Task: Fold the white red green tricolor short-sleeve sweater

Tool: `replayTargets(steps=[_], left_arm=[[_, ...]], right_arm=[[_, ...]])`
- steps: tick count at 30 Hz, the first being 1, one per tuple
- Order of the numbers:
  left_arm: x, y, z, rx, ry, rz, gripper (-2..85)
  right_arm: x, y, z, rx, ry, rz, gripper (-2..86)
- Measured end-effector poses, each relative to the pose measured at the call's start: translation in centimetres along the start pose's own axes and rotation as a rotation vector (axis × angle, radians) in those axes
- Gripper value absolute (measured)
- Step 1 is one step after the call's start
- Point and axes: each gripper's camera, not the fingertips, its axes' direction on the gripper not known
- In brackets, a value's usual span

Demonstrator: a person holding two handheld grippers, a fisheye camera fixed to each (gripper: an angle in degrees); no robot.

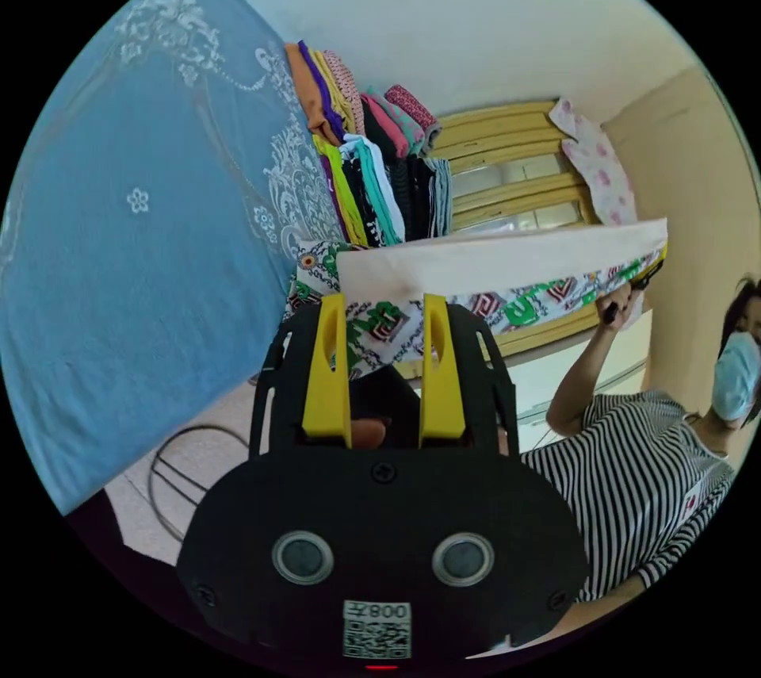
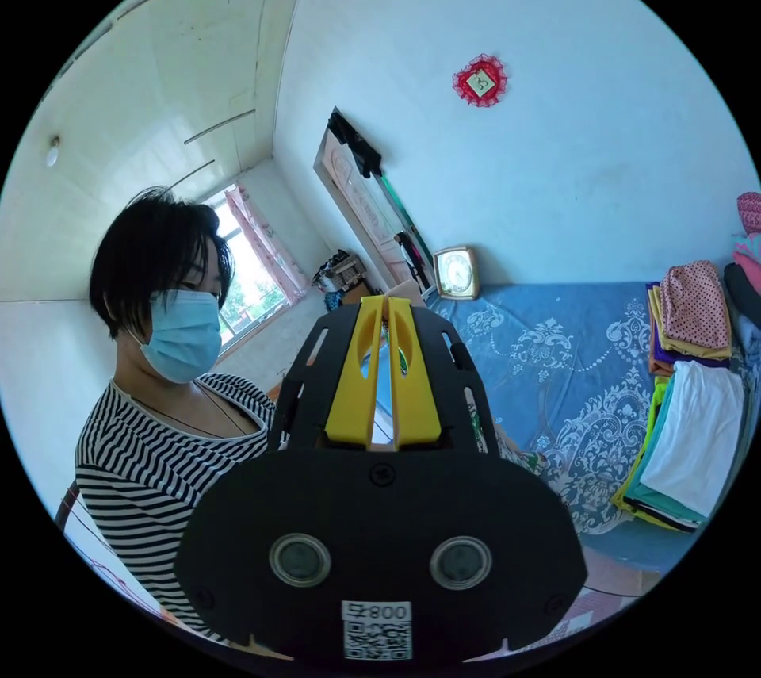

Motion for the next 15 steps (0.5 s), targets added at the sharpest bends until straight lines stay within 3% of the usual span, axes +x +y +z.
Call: replayTargets(steps=[7, 10, 15], left_arm=[[-5.3, 1.7, -2.0, 0.029, 0.22, -0.148, 9.4], [-6.0, 2.5, -3.7, 0.047, 0.268, -0.144, 3.7], [-5.3, 4.2, -9.1, 0.155, 0.334, -0.093, 1.8]], right_arm=[[0.1, 0.2, 0.1, -0.004, 0.016, 0.009, 0.6], [0.2, 0.5, 0.0, 0.005, 0.015, 0.012, 0.5], [0.7, 1.6, -0.7, 0.025, 0.051, 0.019, 0.5]])
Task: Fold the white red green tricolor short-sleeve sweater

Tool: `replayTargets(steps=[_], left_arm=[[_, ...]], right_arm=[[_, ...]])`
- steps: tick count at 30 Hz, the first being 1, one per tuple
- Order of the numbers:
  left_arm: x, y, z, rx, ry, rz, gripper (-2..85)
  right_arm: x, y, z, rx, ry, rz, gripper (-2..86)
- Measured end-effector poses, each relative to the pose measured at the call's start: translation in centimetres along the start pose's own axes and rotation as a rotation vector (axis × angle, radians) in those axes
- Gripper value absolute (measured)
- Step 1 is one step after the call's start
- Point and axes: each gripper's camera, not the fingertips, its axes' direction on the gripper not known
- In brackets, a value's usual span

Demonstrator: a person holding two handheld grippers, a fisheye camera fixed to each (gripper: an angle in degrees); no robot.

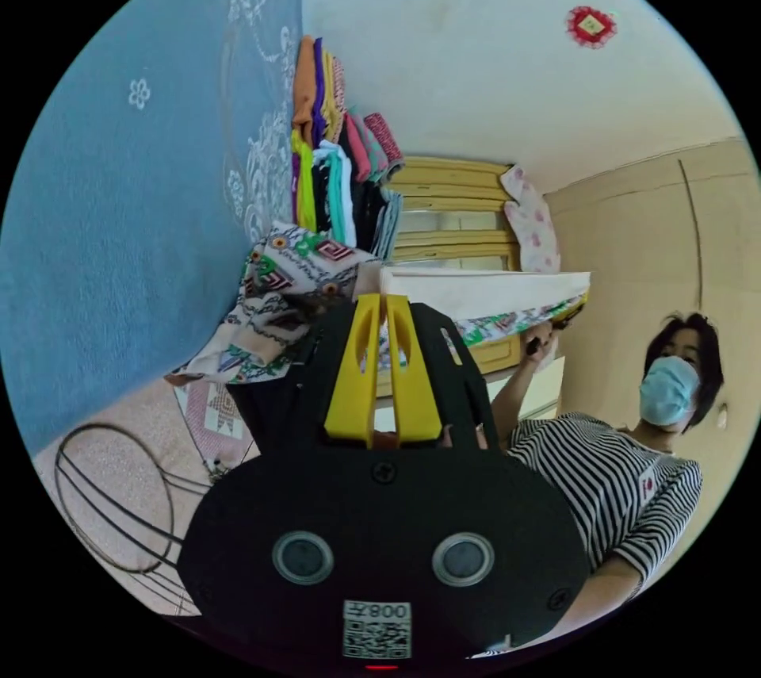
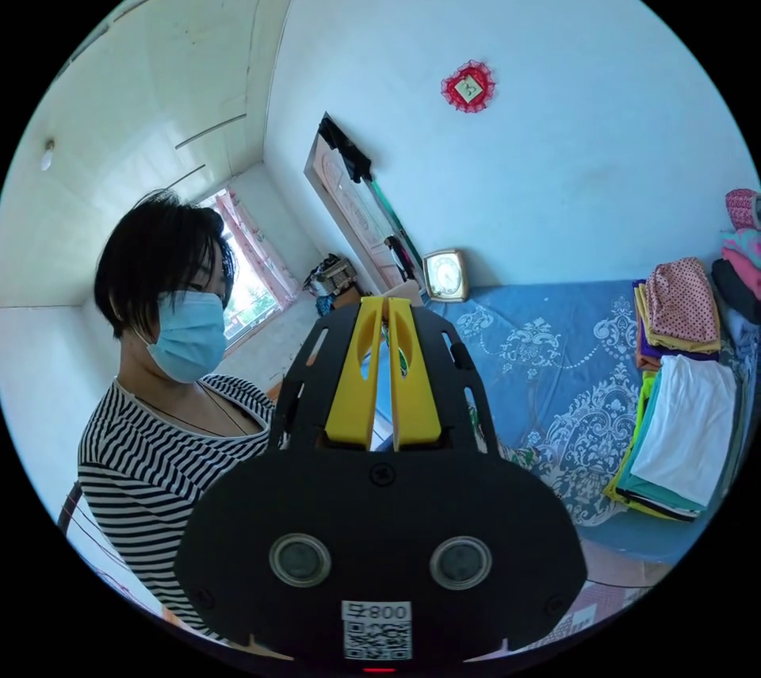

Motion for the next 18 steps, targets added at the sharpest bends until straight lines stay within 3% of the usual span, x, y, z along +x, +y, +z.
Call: replayTargets(steps=[10, 18], left_arm=[[15.7, 4.2, -17.1, 0.241, -0.002, 0.437, 1.1], [28.8, 7.3, -25.6, 0.361, -0.178, 0.835, 1.1]], right_arm=[[0.4, 4.1, -4.3, 0.142, 0.063, 0.012, 0.6], [0.6, 6.8, -2.4, 0.156, 0.051, -0.024, 0.5]])
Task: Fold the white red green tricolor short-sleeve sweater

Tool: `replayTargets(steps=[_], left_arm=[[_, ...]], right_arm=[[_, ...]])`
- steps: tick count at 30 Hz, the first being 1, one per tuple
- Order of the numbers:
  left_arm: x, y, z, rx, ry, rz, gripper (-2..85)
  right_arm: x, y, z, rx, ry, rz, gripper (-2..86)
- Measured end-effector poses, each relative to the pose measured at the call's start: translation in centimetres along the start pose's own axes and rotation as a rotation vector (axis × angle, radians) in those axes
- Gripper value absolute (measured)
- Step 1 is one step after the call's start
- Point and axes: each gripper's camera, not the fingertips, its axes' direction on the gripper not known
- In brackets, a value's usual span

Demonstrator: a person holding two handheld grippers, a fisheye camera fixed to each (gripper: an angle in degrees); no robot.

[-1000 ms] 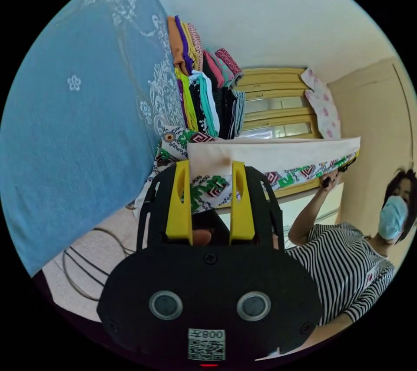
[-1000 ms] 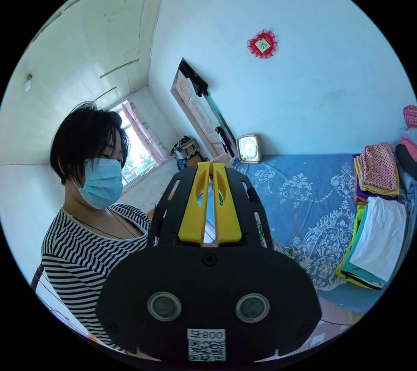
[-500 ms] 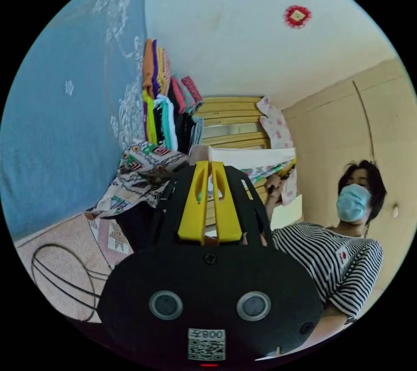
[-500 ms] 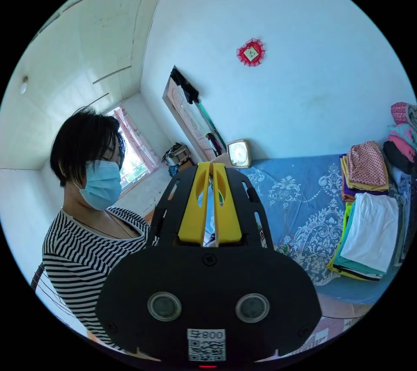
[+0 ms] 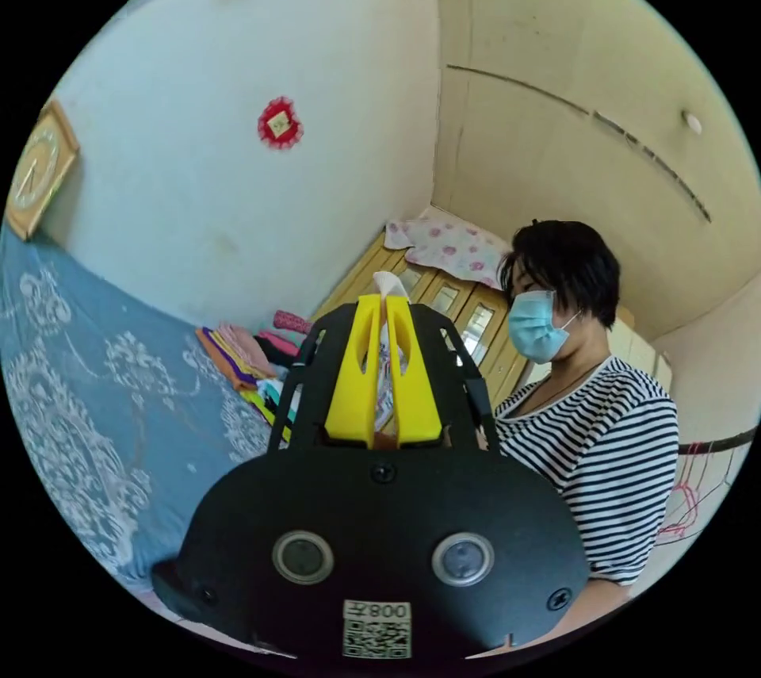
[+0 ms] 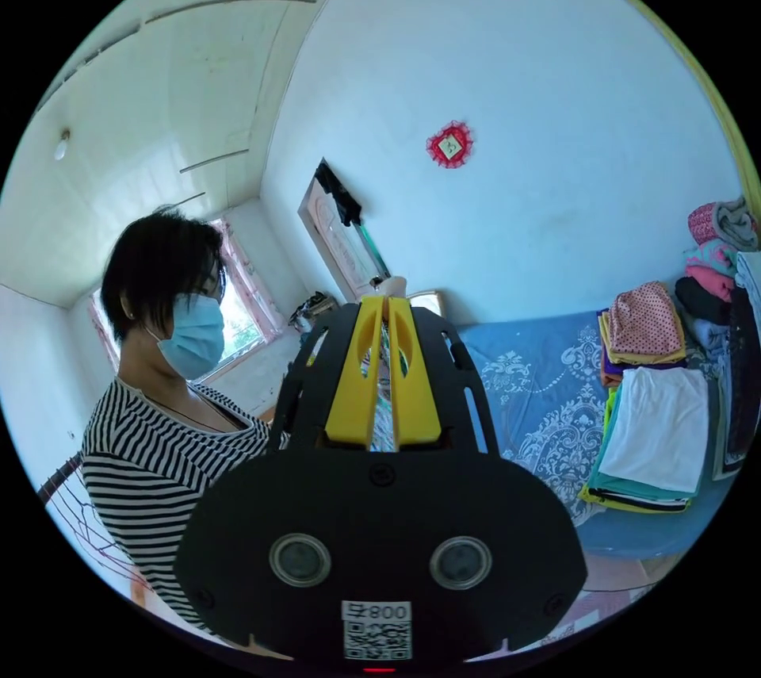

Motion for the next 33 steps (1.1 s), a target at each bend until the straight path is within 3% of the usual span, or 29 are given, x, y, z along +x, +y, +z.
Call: replayTargets(steps=[8, 13, 23, 28, 33], left_arm=[[-4.9, -5.1, -2.9, -0.031, -0.249, -0.084, 1.0], [-9.6, -11.6, -2.4, -0.061, -0.389, -0.147, 1.0], [-3.7, -24.7, -2.8, 0.021, -0.454, 0.216, 0.9], [-1.7, -23.3, -5.8, -0.015, -0.43, 0.327, 0.8], [-4.3, -16.2, -9.7, -0.162, -0.481, 0.242, 0.8]], right_arm=[[10.4, 1.5, 10.9, -0.112, -0.016, 0.164, 0.5], [16.8, -1.9, 20.1, -0.205, 0.072, 0.223, 0.6], [11.0, -13.0, 27.4, 0.041, 0.003, -0.047, 0.6], [7.9, -8.4, 29.8, 0.051, -0.044, -0.128, 0.6], [9.3, 4.7, 36.1, -0.15, -0.03, -0.055, 0.6]])
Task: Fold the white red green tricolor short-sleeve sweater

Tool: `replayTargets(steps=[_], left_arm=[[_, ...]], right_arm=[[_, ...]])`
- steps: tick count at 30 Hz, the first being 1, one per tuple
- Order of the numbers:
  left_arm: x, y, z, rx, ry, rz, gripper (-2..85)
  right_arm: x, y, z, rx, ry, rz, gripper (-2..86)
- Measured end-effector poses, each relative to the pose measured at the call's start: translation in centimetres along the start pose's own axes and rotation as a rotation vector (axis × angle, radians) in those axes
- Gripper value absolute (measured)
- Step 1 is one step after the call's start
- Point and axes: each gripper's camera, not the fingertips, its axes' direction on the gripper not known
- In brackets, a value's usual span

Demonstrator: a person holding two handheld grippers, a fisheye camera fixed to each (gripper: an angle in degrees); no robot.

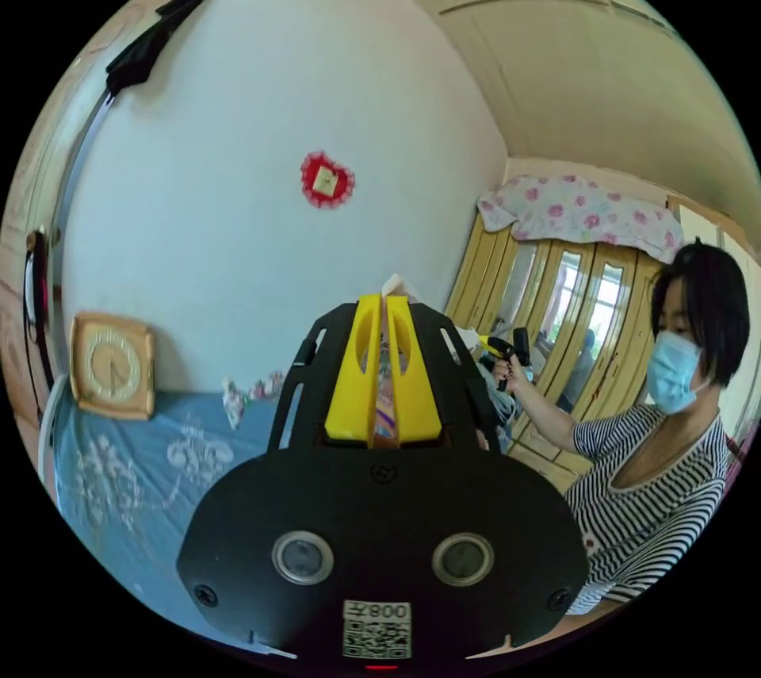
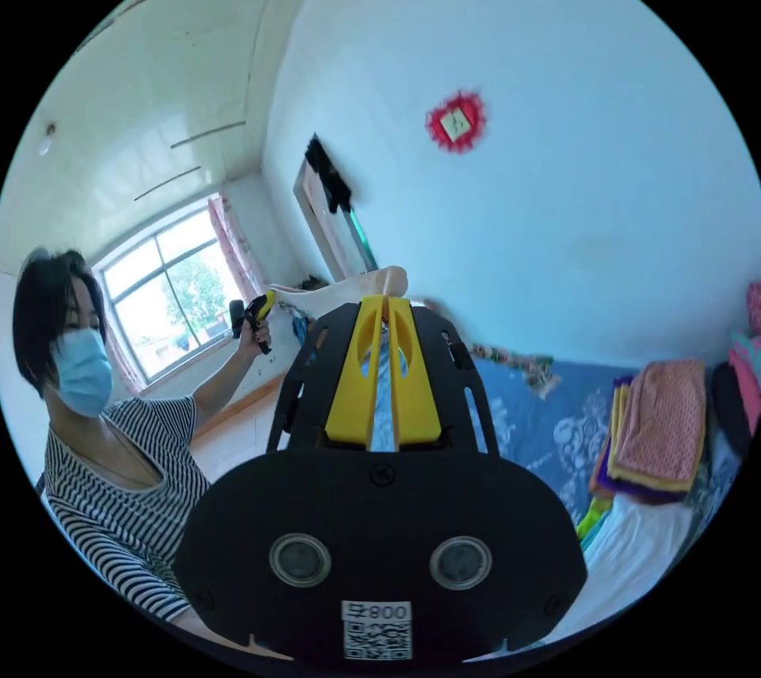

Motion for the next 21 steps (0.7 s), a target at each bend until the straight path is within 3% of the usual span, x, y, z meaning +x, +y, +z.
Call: replayTargets(steps=[10, 15, 21], left_arm=[[-9.2, 26.4, 2.2, -0.454, -0.154, -0.662, 0.7], [-10.4, 32.4, 3.9, -0.55, -0.18, -0.783, 0.8], [-11.7, 35.9, 5.4, -0.564, -0.192, -0.829, 0.9]], right_arm=[[8.2, 29.9, 19.4, -0.459, -0.013, 0.551, 0.5], [8.4, 40.0, 26.8, -0.742, 0.077, 0.67, 0.6], [7.3, 44.6, 30.5, -0.742, 0.086, 0.716, 0.6]])
